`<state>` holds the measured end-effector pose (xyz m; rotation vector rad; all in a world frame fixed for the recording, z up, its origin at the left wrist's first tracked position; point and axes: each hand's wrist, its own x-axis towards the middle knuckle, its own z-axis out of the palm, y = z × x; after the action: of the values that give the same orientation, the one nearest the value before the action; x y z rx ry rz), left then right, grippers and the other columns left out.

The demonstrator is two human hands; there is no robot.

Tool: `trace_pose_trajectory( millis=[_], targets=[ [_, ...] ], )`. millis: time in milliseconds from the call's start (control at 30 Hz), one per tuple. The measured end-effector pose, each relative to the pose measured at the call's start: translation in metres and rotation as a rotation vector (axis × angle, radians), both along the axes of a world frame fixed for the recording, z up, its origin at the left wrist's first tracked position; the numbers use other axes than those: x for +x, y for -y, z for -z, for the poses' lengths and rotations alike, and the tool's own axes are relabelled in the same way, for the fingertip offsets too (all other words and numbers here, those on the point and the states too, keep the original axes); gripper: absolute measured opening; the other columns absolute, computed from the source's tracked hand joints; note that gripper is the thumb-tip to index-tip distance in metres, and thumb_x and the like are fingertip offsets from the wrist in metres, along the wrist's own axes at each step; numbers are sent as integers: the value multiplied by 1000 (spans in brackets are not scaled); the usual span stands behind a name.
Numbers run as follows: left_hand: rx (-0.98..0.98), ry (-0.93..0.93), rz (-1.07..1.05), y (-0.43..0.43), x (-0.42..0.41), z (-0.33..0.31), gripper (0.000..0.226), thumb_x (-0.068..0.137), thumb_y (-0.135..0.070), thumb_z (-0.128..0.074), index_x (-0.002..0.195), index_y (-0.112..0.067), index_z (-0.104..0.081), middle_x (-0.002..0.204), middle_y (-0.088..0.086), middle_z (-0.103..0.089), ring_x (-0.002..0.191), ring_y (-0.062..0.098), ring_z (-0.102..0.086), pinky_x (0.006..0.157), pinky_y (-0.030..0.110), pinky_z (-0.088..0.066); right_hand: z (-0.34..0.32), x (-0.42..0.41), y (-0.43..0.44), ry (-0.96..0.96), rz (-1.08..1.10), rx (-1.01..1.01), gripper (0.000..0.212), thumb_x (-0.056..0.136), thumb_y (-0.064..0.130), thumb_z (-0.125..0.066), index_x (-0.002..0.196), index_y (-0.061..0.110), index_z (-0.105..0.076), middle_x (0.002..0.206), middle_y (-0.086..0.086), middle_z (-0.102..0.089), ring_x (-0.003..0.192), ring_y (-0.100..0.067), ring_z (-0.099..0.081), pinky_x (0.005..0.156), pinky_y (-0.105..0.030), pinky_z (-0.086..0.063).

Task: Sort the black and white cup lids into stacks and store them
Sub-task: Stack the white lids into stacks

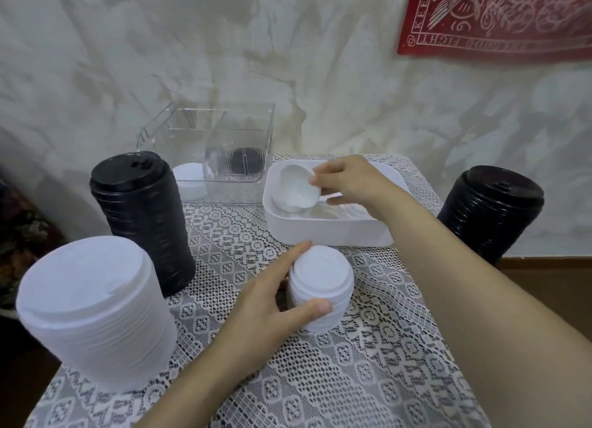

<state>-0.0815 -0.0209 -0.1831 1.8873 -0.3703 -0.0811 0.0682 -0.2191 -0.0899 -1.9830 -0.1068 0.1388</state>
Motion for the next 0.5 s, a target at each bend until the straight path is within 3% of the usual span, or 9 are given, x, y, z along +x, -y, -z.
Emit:
trace_pose_trajectory(
  millis=[100, 167, 233, 300, 400, 433, 500],
  targets=[
    [-7, -3, 0, 0, 1, 1, 85, 72, -48, -86, 147, -52, -46, 136, -37, -56, 127, -12, -52, 97, 6, -45, 5, 6, 12, 171, 78, -224, 16, 86, 23, -81, 101, 26, -75, 106, 2, -74, 99, -16, -68, 93, -35, -53],
    [-4, 2, 2, 0, 1, 1, 85, 72, -49, -85, 147, -53, -46, 137, -35, -56, 127, -11, -53, 97, 6, -45, 10, 5, 15, 134, 26, -434, 18, 82, 29, -84, 92, 35, -70, 114, 4, -71, 108, -20, -66, 98, -36, -51],
    [-5, 1, 4, 0, 1, 1, 85, 71, -51, -85, 147, -54, -46, 138, -33, -56, 128, -11, -53, 98, 8, -45, 12, 1, 16, 38, -77, -537, 18, 82, 33, -85, 97, 32, -73, 117, 2, -69, 110, -19, -63, 99, -35, -49],
    [-7, -4, 8, 0, 1, 2, 84, 72, -51, -85, 146, -56, -45, 139, -33, -56, 128, -10, -52, 98, 9, -45, 12, 0, 15, 21, -100, -490, 11, 86, 32, -81, 94, 27, -76, 108, 2, -72, 105, -19, -64, 94, -34, -48],
    [-9, -8, 4, 0, 1, 2, 84, 71, -53, -85, 145, -58, -45, 138, -35, -55, 128, -11, -52, 97, 8, -46, 15, 8, 15, 68, 21, -439, 7, 90, 24, -76, 87, 28, -71, 88, 24, -57, 91, -18, -61, 78, -29, -42],
    [-10, -7, 3, 0, 1, 2, 85, 70, -53, -85, 145, -58, -45, 138, -35, -55, 128, -11, -52, 97, 8, -46, 17, 12, 15, 62, 46, -448, 10, 89, 25, -78, 93, 27, -69, 89, 25, -52, 88, -17, -59, 80, -27, -41],
    [-11, -6, 8, 0, 1, 1, 85, 71, -51, -85, 146, -55, -45, 138, -35, -56, 129, -10, -53, 100, 11, -46, 19, 15, 13, -19, 36, -484, 35, 85, 31, -82, 115, 23, -66, 100, 14, -56, 76, -18, -58, 80, -30, -46]
  ],
)
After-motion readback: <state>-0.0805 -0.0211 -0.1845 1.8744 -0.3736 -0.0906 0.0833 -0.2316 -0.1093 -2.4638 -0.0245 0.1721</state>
